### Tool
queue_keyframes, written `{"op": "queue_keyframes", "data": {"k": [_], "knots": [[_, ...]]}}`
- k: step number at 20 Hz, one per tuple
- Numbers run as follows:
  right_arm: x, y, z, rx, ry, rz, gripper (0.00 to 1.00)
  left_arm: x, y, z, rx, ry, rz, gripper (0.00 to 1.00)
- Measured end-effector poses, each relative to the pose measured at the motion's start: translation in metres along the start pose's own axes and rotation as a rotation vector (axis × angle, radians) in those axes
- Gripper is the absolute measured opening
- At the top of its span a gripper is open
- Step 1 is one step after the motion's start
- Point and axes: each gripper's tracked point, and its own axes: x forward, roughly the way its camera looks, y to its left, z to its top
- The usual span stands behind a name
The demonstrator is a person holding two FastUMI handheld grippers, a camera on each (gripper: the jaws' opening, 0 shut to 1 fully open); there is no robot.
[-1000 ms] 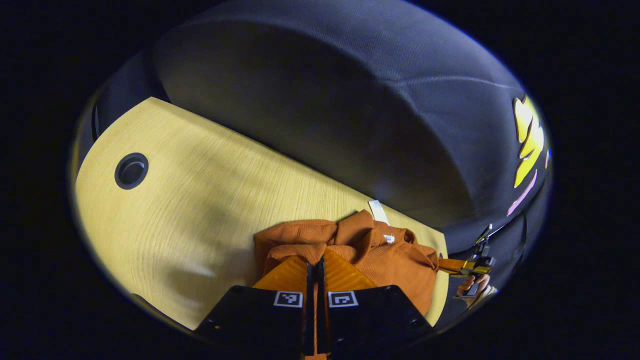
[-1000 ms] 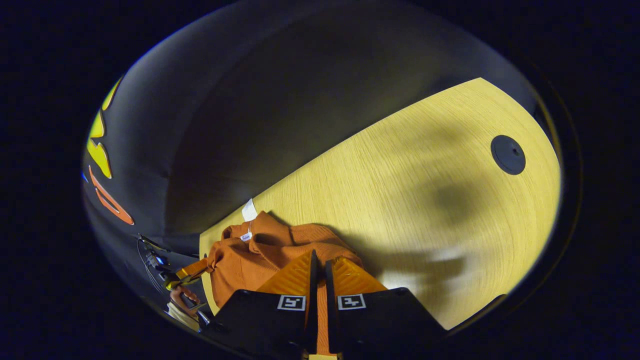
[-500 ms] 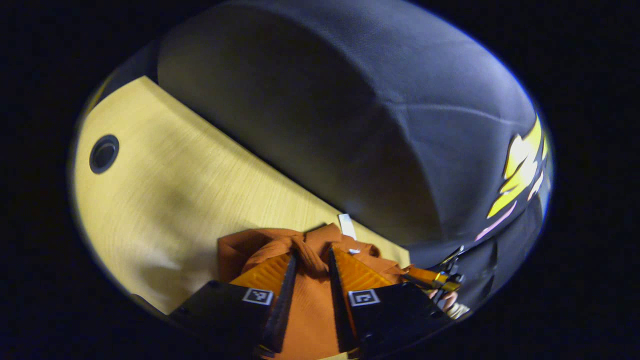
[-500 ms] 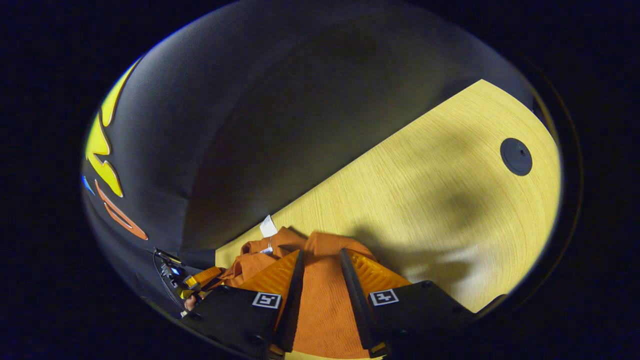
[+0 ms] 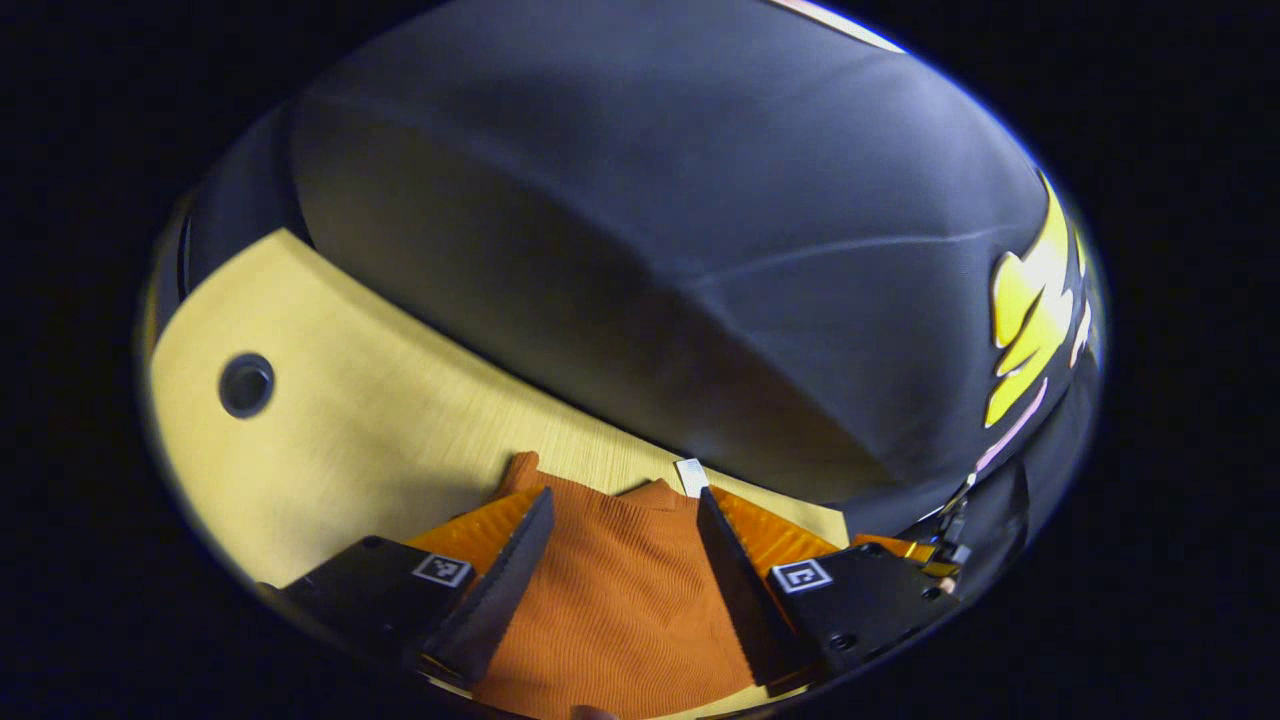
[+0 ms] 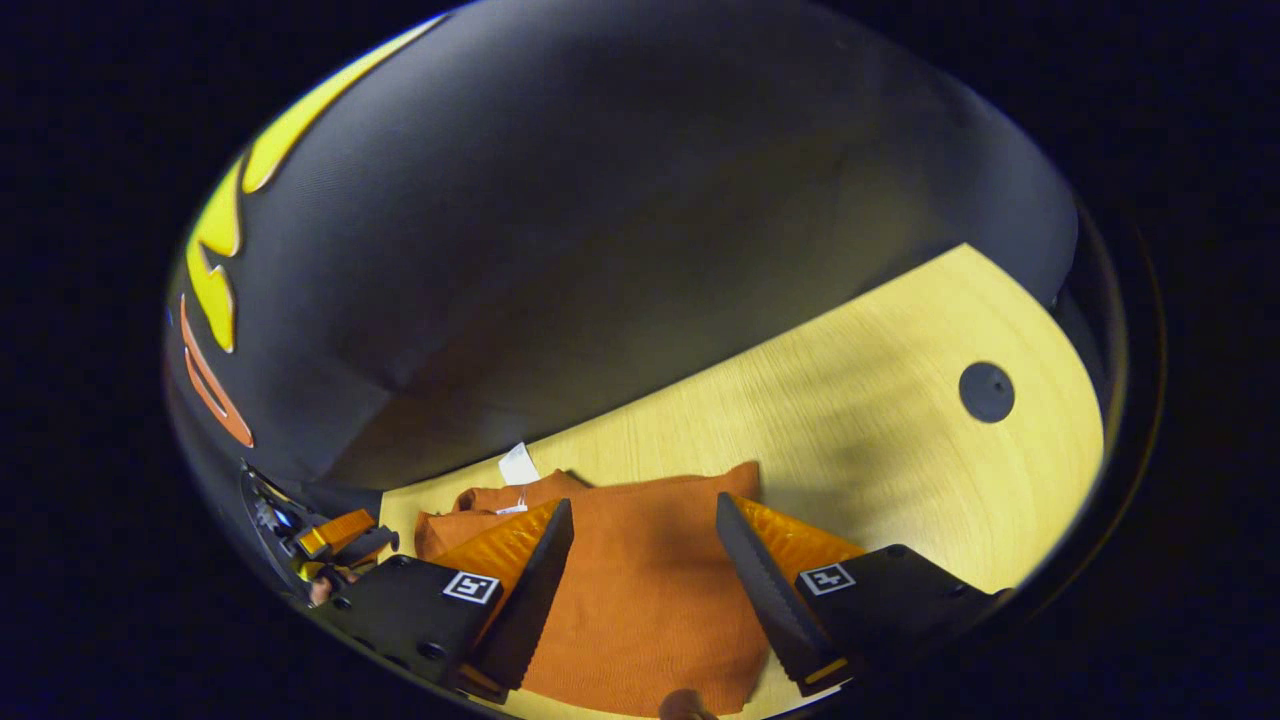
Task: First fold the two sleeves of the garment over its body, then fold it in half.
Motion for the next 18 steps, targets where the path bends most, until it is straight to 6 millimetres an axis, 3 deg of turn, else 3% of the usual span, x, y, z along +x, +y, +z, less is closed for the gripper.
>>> {"op": "queue_keyframes", "data": {"k": [1,2,5,6,9,11,14,16,18], "knots": [[-0.013,0.012,0.002,-0.024,-0.008,0.010,0.89,-0.019,-0.008,0.008,0.028,-0.033,0.006,0.98],[-0.029,0.025,0.003,-0.049,-0.014,0.020,0.96,-0.037,-0.015,0.014,0.065,-0.057,0.011,0.98],[-0.073,0.049,0.006,-0.154,-0.069,0.005,0.97,-0.098,-0.028,0.013,0.182,-0.105,0.042,0.99],[-0.090,0.054,0.004,-0.205,-0.084,-0.010,0.93,-0.122,-0.033,0.013,0.218,-0.134,0.057,0.99],[-0.143,0.064,-0.006,-0.334,-0.140,-0.028,0.98,-0.187,-0.032,0.018,0.336,-0.273,0.154,0.99],[-0.181,0.068,-0.019,-0.412,-0.192,-0.054,0.94,-0.225,-0.039,0.005,0.360,-0.300,0.164,0.98],[-0.237,0.079,-0.040,-0.450,-0.323,-0.070,0.98,-0.273,-0.045,-0.020,0.379,-0.333,0.177,0.98],[-0.270,0.072,-0.065,-0.431,-0.376,-0.091,0.98,-0.300,-0.040,-0.035,0.430,-0.365,0.213,0.98],[-0.285,0.064,-0.101,-0.386,-0.360,-0.079,0.98,-0.322,-0.043,-0.055,0.431,-0.384,0.212,0.98]]}}
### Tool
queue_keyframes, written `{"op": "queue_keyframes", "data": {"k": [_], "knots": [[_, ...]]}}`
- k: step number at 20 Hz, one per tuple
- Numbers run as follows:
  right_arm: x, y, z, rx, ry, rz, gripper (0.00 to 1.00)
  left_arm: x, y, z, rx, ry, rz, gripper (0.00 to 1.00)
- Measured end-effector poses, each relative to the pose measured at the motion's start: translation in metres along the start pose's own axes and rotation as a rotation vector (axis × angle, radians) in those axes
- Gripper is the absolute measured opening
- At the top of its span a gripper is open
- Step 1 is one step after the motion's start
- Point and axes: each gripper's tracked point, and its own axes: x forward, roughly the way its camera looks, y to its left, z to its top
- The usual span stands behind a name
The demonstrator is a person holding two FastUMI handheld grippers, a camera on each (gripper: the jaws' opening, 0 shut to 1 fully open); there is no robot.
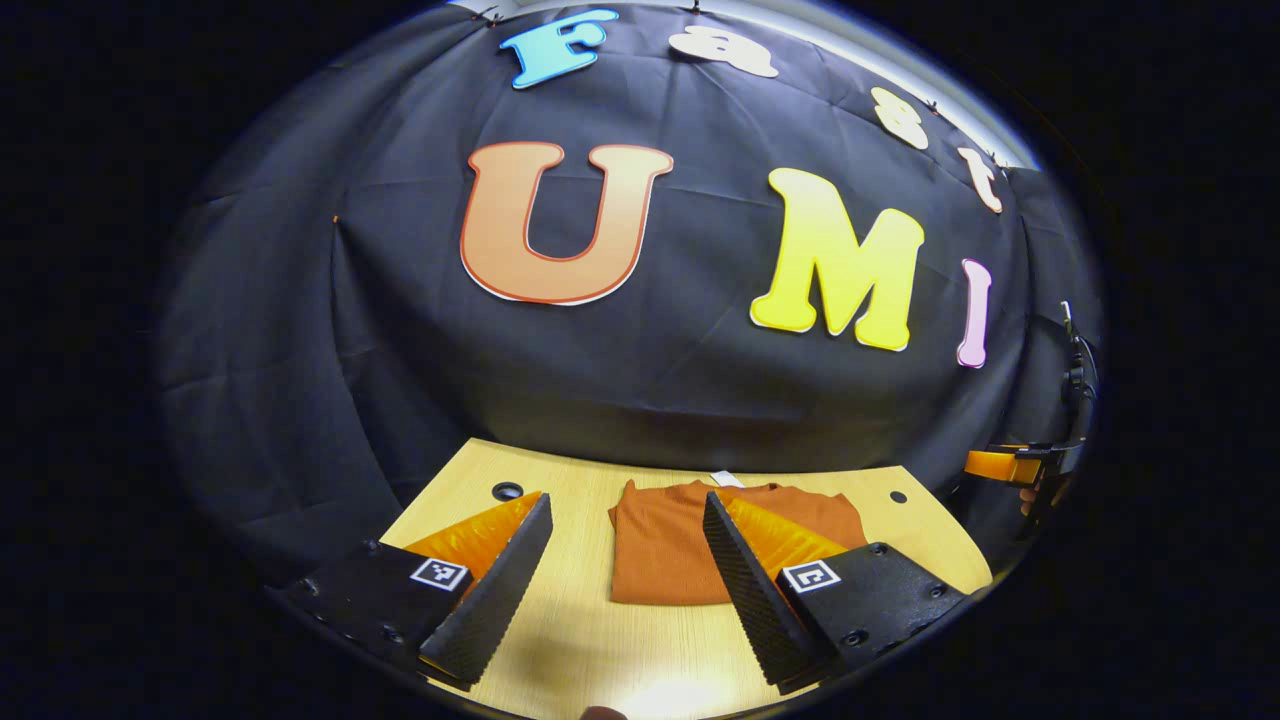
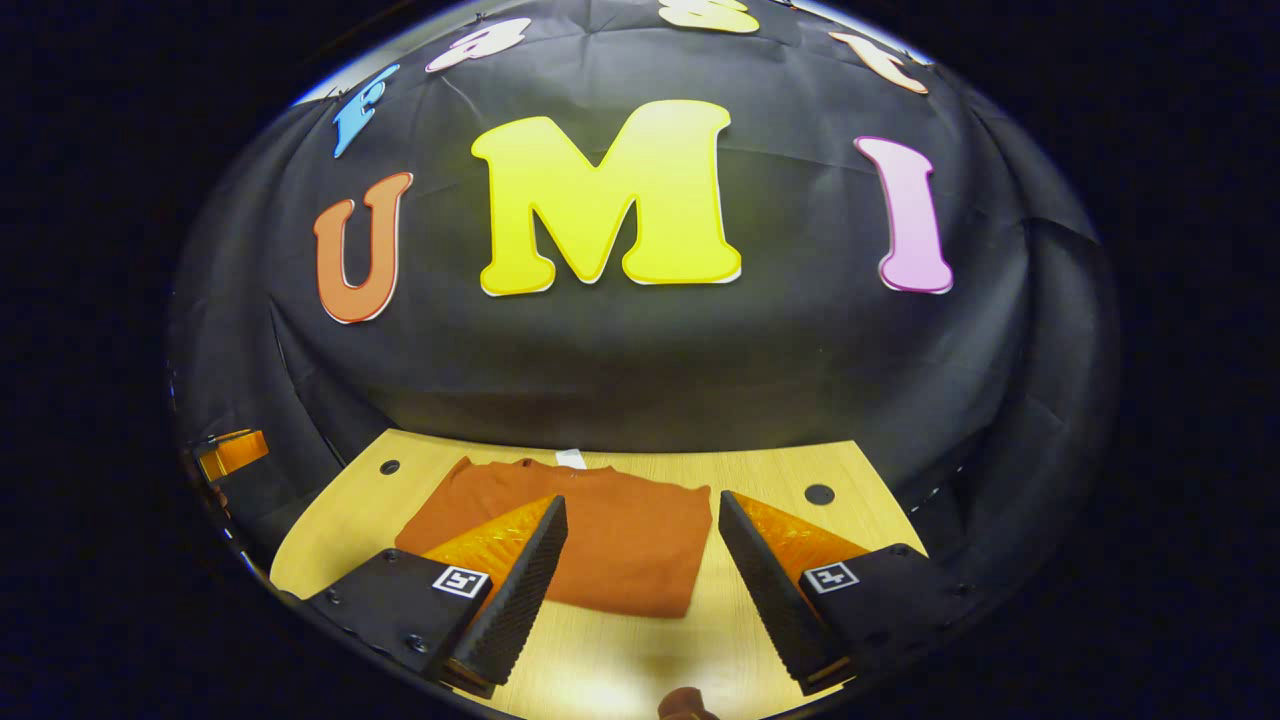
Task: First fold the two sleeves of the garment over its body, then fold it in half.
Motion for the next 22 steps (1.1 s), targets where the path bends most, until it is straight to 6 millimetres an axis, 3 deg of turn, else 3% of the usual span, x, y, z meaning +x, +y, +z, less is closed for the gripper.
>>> {"op": "queue_keyframes", "data": {"k": [2,5,7,8,10,13,15,16,20,22], "knots": [[-0.023,0.006,-0.035,0.062,0.046,0.022,0.94,-0.020,-0.003,-0.023,-0.011,0.012,0.010,0.98],[-0.055,0.006,-0.085,0.136,0.111,0.054,0.98,-0.046,-0.021,-0.057,-0.045,0.054,-0.022,0.98],[-0.072,0.001,-0.106,0.155,0.129,0.054,0.94,-0.056,-0.031,-0.072,-0.047,0.068,-0.045,1.00],[-0.079,-0.003,-0.110,0.149,0.119,0.044,0.98,-0.061,-0.032,-0.079,-0.032,0.079,-0.042,0.98],[-0.088,-0.014,-0.112,0.120,0.087,-0.008,0.98,-0.070,-0.036,-0.084,-0.020,0.096,-0.043,0.98],[-0.111,-0.035,-0.091,0.082,-0.029,-0.148,0.98,-0.078,-0.044,-0.089,-0.031,0.103,-0.038,0.98],[-0.121,-0.035,-0.072,0.048,-0.101,-0.165,0.94,-0.082,-0.053,-0.085,-0.017,0.086,-0.042,0.98],[-0.123,-0.036,-0.067,0.042,-0.120,-0.173,0.98,-0.083,-0.059,-0.081,0.001,0.075,-0.050,0.99],[-0.121,-0.021,-0.074,0.021,-0.103,-0.136,0.99,-0.087,-0.083,-0.061,0.017,0.005,-0.144,0.98],[-0.122,-0.015,-0.069,0.003,-0.114,-0.117,0.98,-0.088,-0.083,-0.052,0.057,-0.022,-0.133,0.99]]}}
